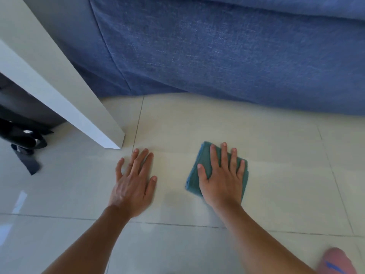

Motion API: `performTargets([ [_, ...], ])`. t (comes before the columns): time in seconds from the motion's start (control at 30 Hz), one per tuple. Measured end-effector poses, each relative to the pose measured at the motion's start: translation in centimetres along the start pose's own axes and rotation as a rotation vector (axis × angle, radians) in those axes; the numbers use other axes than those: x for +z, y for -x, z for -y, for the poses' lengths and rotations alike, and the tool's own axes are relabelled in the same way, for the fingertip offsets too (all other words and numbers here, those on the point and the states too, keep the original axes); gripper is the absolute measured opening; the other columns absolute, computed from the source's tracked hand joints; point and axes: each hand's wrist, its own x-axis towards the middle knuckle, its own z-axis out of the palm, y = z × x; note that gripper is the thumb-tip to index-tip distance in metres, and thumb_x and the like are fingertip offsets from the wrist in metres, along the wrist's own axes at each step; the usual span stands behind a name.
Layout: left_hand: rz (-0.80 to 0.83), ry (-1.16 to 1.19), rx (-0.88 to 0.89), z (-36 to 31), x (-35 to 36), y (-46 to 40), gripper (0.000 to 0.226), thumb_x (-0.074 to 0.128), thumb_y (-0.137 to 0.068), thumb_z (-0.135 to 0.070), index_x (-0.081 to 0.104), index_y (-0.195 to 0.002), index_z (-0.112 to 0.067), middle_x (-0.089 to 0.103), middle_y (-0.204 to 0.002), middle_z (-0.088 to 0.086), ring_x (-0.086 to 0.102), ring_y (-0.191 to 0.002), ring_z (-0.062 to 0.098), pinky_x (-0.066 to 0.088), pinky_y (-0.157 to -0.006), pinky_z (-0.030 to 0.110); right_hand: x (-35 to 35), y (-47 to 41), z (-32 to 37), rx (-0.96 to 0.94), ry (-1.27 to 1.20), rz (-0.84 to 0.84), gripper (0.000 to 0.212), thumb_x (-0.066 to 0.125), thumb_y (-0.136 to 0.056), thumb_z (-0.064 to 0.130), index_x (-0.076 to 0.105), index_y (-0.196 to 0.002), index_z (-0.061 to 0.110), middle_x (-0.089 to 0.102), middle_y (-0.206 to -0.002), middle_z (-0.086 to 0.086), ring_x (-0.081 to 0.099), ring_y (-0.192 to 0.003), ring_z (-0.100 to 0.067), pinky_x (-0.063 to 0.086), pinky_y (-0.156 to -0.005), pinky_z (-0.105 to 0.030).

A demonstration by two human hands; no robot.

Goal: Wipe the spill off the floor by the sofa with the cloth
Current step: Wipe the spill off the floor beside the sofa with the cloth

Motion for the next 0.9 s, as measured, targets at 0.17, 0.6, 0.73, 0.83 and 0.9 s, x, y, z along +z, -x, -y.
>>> performTargets([
  [0.17, -0.007, -0.027, -0.001, 0.1, 0.2, 0.0, 0.062, 0.030, -0.095, -0.040, 0.031, -0.150, -0.012, 0.030, -0.160, 0.007, 0.013, -0.152, 0.024, 0.012, -0.117, 0.054, 1.9, 3.8, 5.2, -0.402, -0.049, 0.043, 0.075, 0.030, -0.096, 0.066, 0.015, -0.162, 0.030, 0.003, -0.172, -0.001, -0.006, -0.158, -0.028, -0.001, -0.124, -0.055],
  [0.6, -0.005, -0.005, -0.007, -0.4, 0.1, 0.1, 0.065, 0.029, -0.093, -0.041, 0.033, -0.150, -0.012, 0.029, -0.160, 0.007, 0.013, -0.152, 0.024, 0.011, -0.117, 0.053, 0.6, 4.9, -12.0, 0.278, -0.018, -0.053, 0.078, 0.020, -0.094, 0.065, 0.020, -0.162, 0.026, 0.016, -0.170, -0.004, 0.014, -0.155, -0.033, 0.012, -0.124, -0.054],
  [0.73, 0.004, 0.018, -0.004, -0.5, -0.2, 0.2, 0.067, 0.026, -0.093, -0.042, 0.033, -0.151, -0.010, 0.029, -0.160, 0.008, 0.013, -0.152, 0.024, 0.012, -0.118, 0.054, 0.1, 0.2, -11.8, 0.349, -0.031, -0.070, 0.074, 0.015, -0.098, 0.062, 0.009, -0.163, 0.027, 0.009, -0.172, -0.003, 0.006, -0.156, -0.032, 0.004, -0.124, -0.053],
  [0.83, 0.009, 0.025, 0.005, -0.3, -0.2, 0.1, 0.066, 0.026, -0.094, -0.043, 0.033, -0.151, -0.010, 0.029, -0.160, 0.007, 0.012, -0.152, 0.024, 0.013, -0.118, 0.055, -0.7, -3.5, -10.7, 0.304, -0.033, -0.063, 0.075, 0.015, -0.097, 0.064, 0.005, -0.163, 0.027, 0.003, -0.172, -0.002, 0.001, -0.157, -0.032, 0.000, -0.125, -0.053],
  [0.9, 0.011, 0.023, 0.008, -0.4, -0.2, 0.1, 0.066, 0.028, -0.094, -0.043, 0.033, -0.151, -0.010, 0.030, -0.160, 0.007, 0.012, -0.152, 0.024, 0.014, -0.118, 0.055, -1.0, -5.3, -9.2, 0.227, -0.022, -0.049, 0.076, 0.014, -0.097, 0.064, 0.004, -0.162, 0.027, 0.001, -0.172, -0.001, -0.001, -0.157, -0.032, -0.002, -0.125, -0.054],
])
